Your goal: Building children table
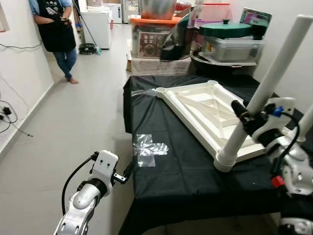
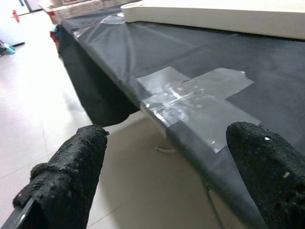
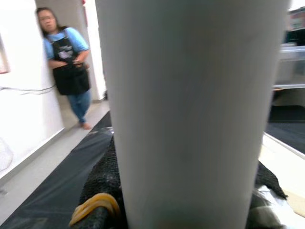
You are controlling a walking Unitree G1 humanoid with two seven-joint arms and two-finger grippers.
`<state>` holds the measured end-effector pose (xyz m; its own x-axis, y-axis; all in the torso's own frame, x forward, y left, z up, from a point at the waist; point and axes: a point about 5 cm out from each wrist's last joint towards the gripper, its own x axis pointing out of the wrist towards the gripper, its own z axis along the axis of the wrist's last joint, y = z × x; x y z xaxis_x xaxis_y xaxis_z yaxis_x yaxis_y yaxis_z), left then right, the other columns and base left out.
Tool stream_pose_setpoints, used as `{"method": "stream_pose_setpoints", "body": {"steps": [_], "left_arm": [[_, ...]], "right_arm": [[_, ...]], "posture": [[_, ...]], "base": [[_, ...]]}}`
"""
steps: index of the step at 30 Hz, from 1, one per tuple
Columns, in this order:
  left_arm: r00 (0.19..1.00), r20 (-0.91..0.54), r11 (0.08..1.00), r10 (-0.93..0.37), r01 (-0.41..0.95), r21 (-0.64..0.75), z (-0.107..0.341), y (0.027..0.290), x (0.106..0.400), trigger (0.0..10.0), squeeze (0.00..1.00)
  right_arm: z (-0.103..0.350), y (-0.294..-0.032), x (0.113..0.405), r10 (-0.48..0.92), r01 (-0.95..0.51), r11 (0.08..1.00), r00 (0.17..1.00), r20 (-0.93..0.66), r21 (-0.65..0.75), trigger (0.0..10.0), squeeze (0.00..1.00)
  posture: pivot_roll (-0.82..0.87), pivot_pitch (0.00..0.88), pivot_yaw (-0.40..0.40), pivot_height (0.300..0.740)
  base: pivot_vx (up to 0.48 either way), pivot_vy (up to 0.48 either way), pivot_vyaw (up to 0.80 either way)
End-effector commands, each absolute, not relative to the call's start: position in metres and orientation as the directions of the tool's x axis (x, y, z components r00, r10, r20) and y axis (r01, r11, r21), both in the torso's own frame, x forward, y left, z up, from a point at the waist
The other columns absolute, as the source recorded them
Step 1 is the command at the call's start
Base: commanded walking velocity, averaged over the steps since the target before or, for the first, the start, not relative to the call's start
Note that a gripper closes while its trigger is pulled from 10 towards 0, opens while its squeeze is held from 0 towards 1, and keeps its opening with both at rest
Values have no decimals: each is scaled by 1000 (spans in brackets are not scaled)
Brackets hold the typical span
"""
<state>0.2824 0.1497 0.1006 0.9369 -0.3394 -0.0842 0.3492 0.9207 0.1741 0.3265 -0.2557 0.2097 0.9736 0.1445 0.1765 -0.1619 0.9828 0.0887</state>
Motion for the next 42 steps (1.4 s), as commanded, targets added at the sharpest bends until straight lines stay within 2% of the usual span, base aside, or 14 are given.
{"method": "stream_pose_setpoints", "body": {"steps": [1, 5, 9, 11, 13, 18, 26, 32, 42], "left_arm": [[933, -98, 915, -345, 358, 187, 98, 149, 281, 10000, 0], [934, -97, 915, -344, 357, 188, 98, 149, 281, 10000, 0], [934, -96, 916, -344, 356, 184, 97, 147, 282, 10000, 0], [934, -95, 916, -346, 357, 181, 97, 145, 282, 10000, 0], [934, -95, 916, -346, 357, 181, 97, 145, 282, 10000, 0], [937, -94, 920, -337, 349, 178, 97, 147, 282, 10000, 0], [939, -97, 924, -330, 343, 171, 94, 147, 279, 10000, 0], [938, -99, 923, -333, 346, 166, 93, 145, 278, 10000, 0], [937, -97, 923, -334, 347, 168, 93, 144, 278, 10000, 0]], "right_arm": [[174, -244, 327, 175, -176, 972, 984, 21, 156, 0, 0], [166, -229, 323, 169, -166, 976, 986, -12, 143, 0, 0], [149, -198, 322, 59, -43, 992, 990, -127, 121, 0, 0], [145, -191, 324, 36, -17, 992, 988, -153, 124, 0, 0], [145, -191, 324, 36, -17, 992, 988, -153, 124, 0, 0], [133, -167, 328, 77, -43, 988, 969, -234, 149, 0, 0], [142, -181, 339, 132, -85, 976, 962, -240, 199, 0, 0], [146, -195, 342, 116, -76, 984, 962, -248, 163, 0, 0], [132, -180, 337, 99, -50, 983, 953, -285, 176, 0, 0]], "posture": [[41, 0, -46, 740], [37, 0, -47, 740], [32, 0, -49, 740], [34, 0, -53, 740], [34, 0, -53, 740], [41, 0, -66, 740], [39, 0, -77, 740], [37, 0, -78, 740], [44, 0, -76, 740]], "base": [[0, 0, 0], [0, 0, 0], [0, 0, 0], [0, 0, 0], [0, 0, 0], [0, 0, 0], [0, 0, 0], [0, 0, 0], [0, 0, 0]]}}
